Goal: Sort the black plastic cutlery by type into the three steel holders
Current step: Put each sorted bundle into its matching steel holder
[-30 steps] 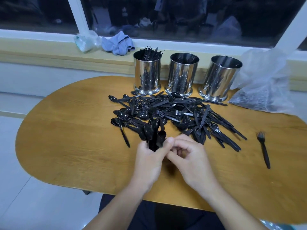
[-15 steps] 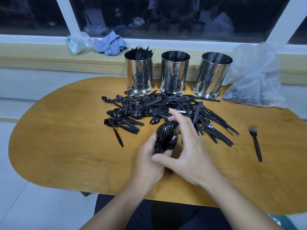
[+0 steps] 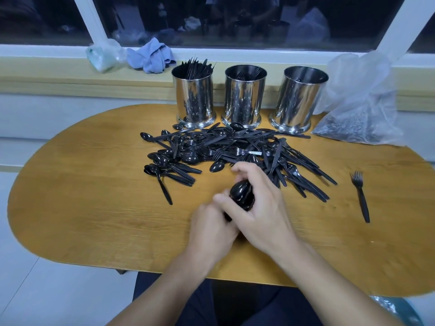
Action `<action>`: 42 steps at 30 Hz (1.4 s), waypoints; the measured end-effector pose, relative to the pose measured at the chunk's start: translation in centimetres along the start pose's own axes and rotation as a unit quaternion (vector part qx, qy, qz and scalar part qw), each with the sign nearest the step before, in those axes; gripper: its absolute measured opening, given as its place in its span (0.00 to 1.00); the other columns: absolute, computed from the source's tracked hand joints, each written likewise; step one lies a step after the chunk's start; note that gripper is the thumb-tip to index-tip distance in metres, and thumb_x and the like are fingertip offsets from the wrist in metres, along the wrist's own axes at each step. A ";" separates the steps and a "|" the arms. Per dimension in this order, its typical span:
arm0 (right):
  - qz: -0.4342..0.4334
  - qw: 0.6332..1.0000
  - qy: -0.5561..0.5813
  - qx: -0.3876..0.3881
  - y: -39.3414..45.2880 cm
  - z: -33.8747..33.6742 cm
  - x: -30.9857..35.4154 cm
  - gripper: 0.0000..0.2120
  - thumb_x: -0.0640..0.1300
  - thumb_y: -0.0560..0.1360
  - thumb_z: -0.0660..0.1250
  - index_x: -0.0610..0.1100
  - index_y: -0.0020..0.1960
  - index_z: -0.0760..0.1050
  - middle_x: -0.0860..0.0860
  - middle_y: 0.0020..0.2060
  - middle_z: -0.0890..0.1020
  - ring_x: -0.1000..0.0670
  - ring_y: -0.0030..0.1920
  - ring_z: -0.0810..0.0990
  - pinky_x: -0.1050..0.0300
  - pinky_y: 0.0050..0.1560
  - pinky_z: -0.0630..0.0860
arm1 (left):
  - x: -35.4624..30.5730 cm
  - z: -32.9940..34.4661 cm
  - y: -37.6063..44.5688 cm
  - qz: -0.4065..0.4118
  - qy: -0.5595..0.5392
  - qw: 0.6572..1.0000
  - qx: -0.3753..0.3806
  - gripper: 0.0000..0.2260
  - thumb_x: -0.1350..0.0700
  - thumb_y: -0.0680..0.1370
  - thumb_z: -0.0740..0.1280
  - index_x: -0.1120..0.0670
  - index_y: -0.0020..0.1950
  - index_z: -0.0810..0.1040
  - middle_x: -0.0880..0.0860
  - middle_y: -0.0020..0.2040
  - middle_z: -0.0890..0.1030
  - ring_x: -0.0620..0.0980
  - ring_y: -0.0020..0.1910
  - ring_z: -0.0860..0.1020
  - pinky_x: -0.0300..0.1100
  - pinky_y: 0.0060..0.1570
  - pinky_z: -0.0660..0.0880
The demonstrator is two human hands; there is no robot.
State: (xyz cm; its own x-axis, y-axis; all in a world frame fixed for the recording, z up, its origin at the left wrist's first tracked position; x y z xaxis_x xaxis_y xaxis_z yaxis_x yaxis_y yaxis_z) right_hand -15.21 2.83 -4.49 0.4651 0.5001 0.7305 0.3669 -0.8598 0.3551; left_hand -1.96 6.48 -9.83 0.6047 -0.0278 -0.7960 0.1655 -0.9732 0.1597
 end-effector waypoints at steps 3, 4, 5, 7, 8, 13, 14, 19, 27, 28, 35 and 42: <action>0.021 0.999 0.025 -0.031 0.4 0.4 -0.7 0.10 0.48 0.78 0.77 0.53 0.52 0.76 0.57 0.46 0.80 0.52 0.49 0.80 0.55 0.48 0.75 | -0.2 -0.3 0.0 -0.033 -0.019 0.999 -0.015 0.08 0.45 0.75 0.68 0.44 0.52 0.79 0.44 0.40 0.85 0.48 0.38 0.83 0.54 0.37 0.80; 0.033 0.998 0.036 -0.036 0.4 0.4 -1.1 0.09 0.45 0.77 0.77 0.52 0.49 0.76 0.56 0.43 0.80 0.51 0.46 0.80 0.57 0.45 0.73 | -0.4 -0.3 0.0 -0.037 -0.033 0.999 -0.013 0.07 0.46 0.75 0.70 0.44 0.51 0.79 0.44 0.41 0.86 0.49 0.39 0.83 0.55 0.38 0.80; 0.046 0.997 0.046 -0.041 0.4 0.3 -1.5 0.09 0.42 0.76 0.76 0.51 0.48 0.76 0.56 0.42 0.80 0.50 0.44 0.79 0.58 0.44 0.72 | -0.5 -0.4 0.0 -0.037 -0.047 0.998 -0.006 0.08 0.47 0.74 0.72 0.43 0.52 0.79 0.44 0.42 0.86 0.48 0.40 0.84 0.55 0.39 0.81; 0.075 0.994 0.066 -0.055 0.2 0.0 -2.2 0.08 0.40 0.74 0.76 0.50 0.48 0.77 0.55 0.40 0.80 0.50 0.42 0.79 0.59 0.43 0.72 | -0.6 -0.4 0.0 -0.034 -0.076 0.996 0.021 0.13 0.52 0.75 0.77 0.42 0.56 0.79 0.44 0.45 0.87 0.46 0.44 0.86 0.55 0.44 0.82; 0.089 0.991 0.078 -0.060 0.1 0.0 -2.4 0.08 0.40 0.74 0.76 0.50 0.48 0.78 0.55 0.40 0.81 0.50 0.42 0.79 0.58 0.42 0.73 | -0.6 -0.4 0.0 -0.038 -0.093 0.994 0.034 0.15 0.54 0.75 0.78 0.42 0.58 0.80 0.44 0.47 0.88 0.46 0.46 0.86 0.56 0.46 0.83; 0.098 0.987 0.119 -0.052 -0.2 -0.2 -2.5 0.08 0.41 0.76 0.76 0.49 0.50 0.80 0.53 0.41 0.82 0.49 0.41 0.80 0.54 0.43 0.76 | -0.4 0.0 0.0 -0.018 -0.034 0.999 0.012 0.08 0.45 0.76 0.74 0.45 0.50 0.79 0.45 0.39 0.84 0.48 0.38 0.81 0.55 0.37 0.79; 0.095 0.985 0.132 -0.050 -0.2 -0.4 -2.3 0.07 0.42 0.76 0.76 0.49 0.51 0.80 0.53 0.41 0.82 0.49 0.41 0.80 0.53 0.43 0.77 | -0.5 0.0 0.0 -0.017 -0.020 1.000 0.012 0.11 0.42 0.75 0.71 0.45 0.51 0.81 0.45 0.39 0.84 0.49 0.38 0.82 0.55 0.38 0.79; 0.109 0.990 0.086 -0.032 -0.8 -0.1 -1.8 0.16 0.57 0.75 0.79 0.51 0.54 0.77 0.54 0.39 0.81 0.52 0.40 0.80 0.54 0.42 0.76 | -1.2 0.1 0.0 -0.017 0.032 0.999 0.012 0.07 0.45 0.75 0.68 0.46 0.49 0.81 0.46 0.35 0.84 0.49 0.34 0.81 0.52 0.33 0.78; 0.135 0.972 0.181 -0.064 0.4 -2.4 -2.4 0.11 0.39 0.74 0.77 0.52 0.52 0.81 0.51 0.41 0.83 0.50 0.39 0.81 0.53 0.42 0.79 | -3.3 -0.9 0.9 -0.032 -0.163 0.984 0.060 0.20 0.61 0.72 0.83 0.45 0.57 0.80 0.50 0.46 0.88 0.50 0.48 0.88 0.53 0.52 0.84; 0.141 0.969 0.189 -0.078 0.6 -2.8 -2.6 0.11 0.39 0.74 0.77 0.52 0.52 0.81 0.51 0.40 0.84 0.51 0.39 0.81 0.53 0.42 0.80 | -3.5 -1.1 1.3 -0.035 -0.179 0.982 0.058 0.21 0.61 0.72 0.85 0.46 0.57 0.81 0.50 0.46 0.88 0.50 0.48 0.88 0.48 0.52 0.84; 0.188 0.946 0.234 -0.124 1.4 -5.2 -4.7 0.11 0.46 0.74 0.77 0.52 0.55 0.82 0.47 0.40 0.85 0.39 0.40 0.84 0.38 0.40 0.82 | -4.6 0.3 2.9 -0.061 -0.214 0.972 0.072 0.14 0.57 0.72 0.86 0.48 0.52 0.85 0.50 0.47 0.89 0.55 0.49 0.86 0.62 0.53 0.82; 0.197 0.945 0.224 -0.135 1.0 -7.0 -6.1 0.05 0.46 0.78 0.75 0.52 0.51 0.81 0.49 0.36 0.83 0.46 0.31 0.79 0.46 0.34 0.77 | -5.3 2.8 3.6 -0.128 -0.354 0.922 0.090 0.16 0.63 0.74 0.82 0.52 0.59 0.85 0.53 0.50 0.86 0.50 0.42 0.80 0.44 0.39 0.76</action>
State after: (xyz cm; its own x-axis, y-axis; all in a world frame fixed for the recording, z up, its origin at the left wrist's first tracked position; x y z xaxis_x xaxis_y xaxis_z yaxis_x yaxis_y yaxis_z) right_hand -23.32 -1.78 -4.57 0.1132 0.0933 0.9892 -0.0101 -0.9954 0.0950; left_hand -6.76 2.44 -6.72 -0.1075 0.1278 -0.9860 0.0612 -0.9890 -0.1349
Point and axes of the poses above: each hand's wrist, its own y-axis towards the middle knuckle, its own z-axis out of the palm, x = y × z, the point moved 2 cm from there along y, towards the middle knuckle
